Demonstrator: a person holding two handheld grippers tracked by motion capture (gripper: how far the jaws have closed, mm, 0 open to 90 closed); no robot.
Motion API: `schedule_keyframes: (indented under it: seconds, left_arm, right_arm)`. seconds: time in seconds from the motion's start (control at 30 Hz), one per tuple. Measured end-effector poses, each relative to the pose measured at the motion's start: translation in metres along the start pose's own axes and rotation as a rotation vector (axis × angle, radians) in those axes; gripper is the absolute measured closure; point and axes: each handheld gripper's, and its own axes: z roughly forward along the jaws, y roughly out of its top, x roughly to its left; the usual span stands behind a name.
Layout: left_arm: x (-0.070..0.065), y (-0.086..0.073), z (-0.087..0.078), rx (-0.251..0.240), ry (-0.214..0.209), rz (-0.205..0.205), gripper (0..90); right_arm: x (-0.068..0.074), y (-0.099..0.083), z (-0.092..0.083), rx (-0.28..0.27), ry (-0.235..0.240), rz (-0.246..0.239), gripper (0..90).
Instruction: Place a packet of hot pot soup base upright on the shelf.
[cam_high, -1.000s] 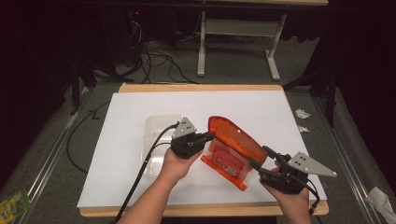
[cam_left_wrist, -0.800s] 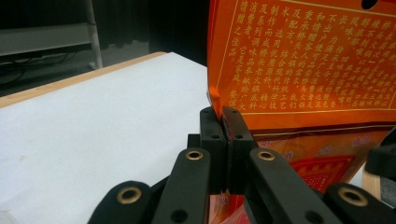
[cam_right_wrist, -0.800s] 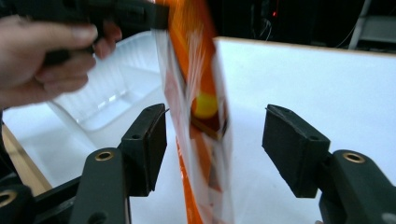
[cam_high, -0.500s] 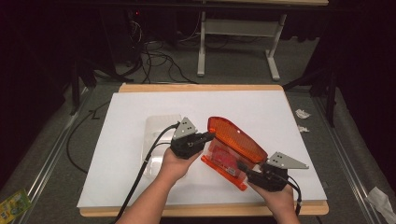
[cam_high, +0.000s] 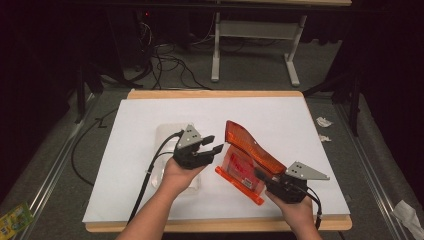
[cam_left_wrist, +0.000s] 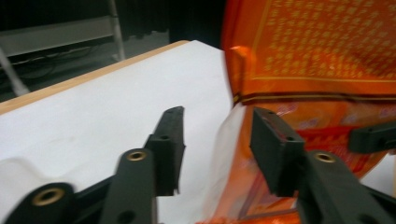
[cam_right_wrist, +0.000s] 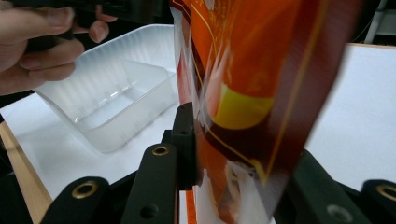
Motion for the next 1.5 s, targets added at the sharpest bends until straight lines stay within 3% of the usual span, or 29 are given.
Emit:
schedule_keyframes:
  seconds: [0.2,0.27,0.33,0.37,0.4,0.43,0.47,0.67,0.7,0.73,0.77,0.8,0.87,0.93,0.97,1.23,1.5]
  left_arm:
    - [0.024,-0.008,-0.028,0.022,0.070,-0.007,47.2]
    - [0.036,-0.015,-0.046,0.037,0.112,-0.005,44.7]
    - [0.039,-0.017,-0.051,0.036,0.127,-0.002,42.0]
    - [0.048,-0.024,-0.067,0.030,0.157,-0.014,40.6]
    - [0.048,-0.024,-0.067,0.030,0.157,-0.014,40.3]
    - [0.058,-0.034,-0.087,0.012,0.191,-0.041,40.4]
    - [0.058,-0.034,-0.087,0.012,0.191,-0.041,40.4]
    - [0.074,-0.069,-0.131,0.026,0.284,-0.069,39.2]
    - [0.077,-0.080,-0.141,0.019,0.308,-0.085,39.0]
    - [0.077,-0.080,-0.141,0.019,0.308,-0.085,39.1]
    - [0.082,-0.094,-0.149,0.002,0.317,-0.122,39.1]
    - [0.082,-0.094,-0.149,0.002,0.317,-0.122,39.0]
    - [0.087,-0.112,-0.155,0.003,0.316,-0.167,38.8]
    - [0.087,-0.115,-0.156,0.011,0.316,-0.168,38.6]
    - [0.087,-0.118,-0.157,0.028,0.336,-0.136,38.3]
    - [0.098,-0.131,-0.159,0.054,0.344,-0.159,35.8]
    - [0.101,-0.132,-0.162,0.038,0.339,-0.164,35.5]
  right_arm:
    - [0.001,0.000,0.000,-0.003,0.000,-0.008,72.1]
    - [0.002,-0.001,0.000,-0.004,0.000,-0.013,72.0]
    - [0.003,-0.001,0.000,-0.006,0.000,-0.012,72.0]
    - [0.003,-0.001,0.000,-0.007,-0.004,-0.017,72.0]
    - [0.003,-0.001,0.000,-0.009,-0.005,-0.021,72.0]
    - [0.004,-0.002,-0.001,-0.009,-0.008,-0.019,72.0]
    - [0.004,-0.002,-0.001,-0.009,-0.008,-0.019,72.0]
    - [0.006,-0.002,-0.001,-0.017,-0.018,-0.016,72.2]
    - [0.008,-0.001,-0.001,-0.028,-0.022,0.000,72.5]
    - [0.009,0.000,-0.001,-0.030,-0.023,0.001,72.5]
    - [0.011,0.002,-0.001,-0.035,-0.025,-0.003,72.5]
    - [0.011,0.003,-0.002,-0.040,-0.023,0.003,72.6]
    - [0.014,0.006,-0.004,-0.056,-0.029,0.011,72.6]
    - [0.015,0.008,-0.005,-0.070,-0.026,0.013,72.6]
    - [0.017,0.009,-0.006,-0.073,-0.027,0.006,72.6]
    - [0.020,0.021,-0.014,-0.111,-0.057,-0.005,72.6]
    - [0.023,0.041,-0.018,-0.127,-0.086,-0.010,72.6]
